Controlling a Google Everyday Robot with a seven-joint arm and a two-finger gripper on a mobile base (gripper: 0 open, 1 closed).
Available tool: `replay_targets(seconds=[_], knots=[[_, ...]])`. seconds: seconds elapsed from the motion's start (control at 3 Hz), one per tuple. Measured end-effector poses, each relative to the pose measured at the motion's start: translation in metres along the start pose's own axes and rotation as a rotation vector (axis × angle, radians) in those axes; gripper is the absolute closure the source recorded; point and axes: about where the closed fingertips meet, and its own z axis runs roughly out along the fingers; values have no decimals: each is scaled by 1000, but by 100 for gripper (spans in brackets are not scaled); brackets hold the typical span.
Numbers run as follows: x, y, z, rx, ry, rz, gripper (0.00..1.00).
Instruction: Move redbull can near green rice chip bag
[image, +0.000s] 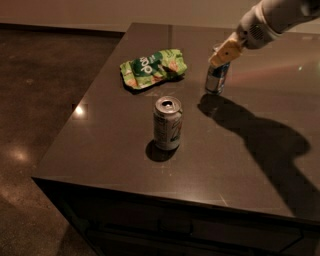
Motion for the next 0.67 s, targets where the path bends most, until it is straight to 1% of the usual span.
replay_targets(seconds=[0.33,0.67], knots=[[-28,9,19,-38,-16,-34,100],[-47,12,38,-56,-19,-58,100]])
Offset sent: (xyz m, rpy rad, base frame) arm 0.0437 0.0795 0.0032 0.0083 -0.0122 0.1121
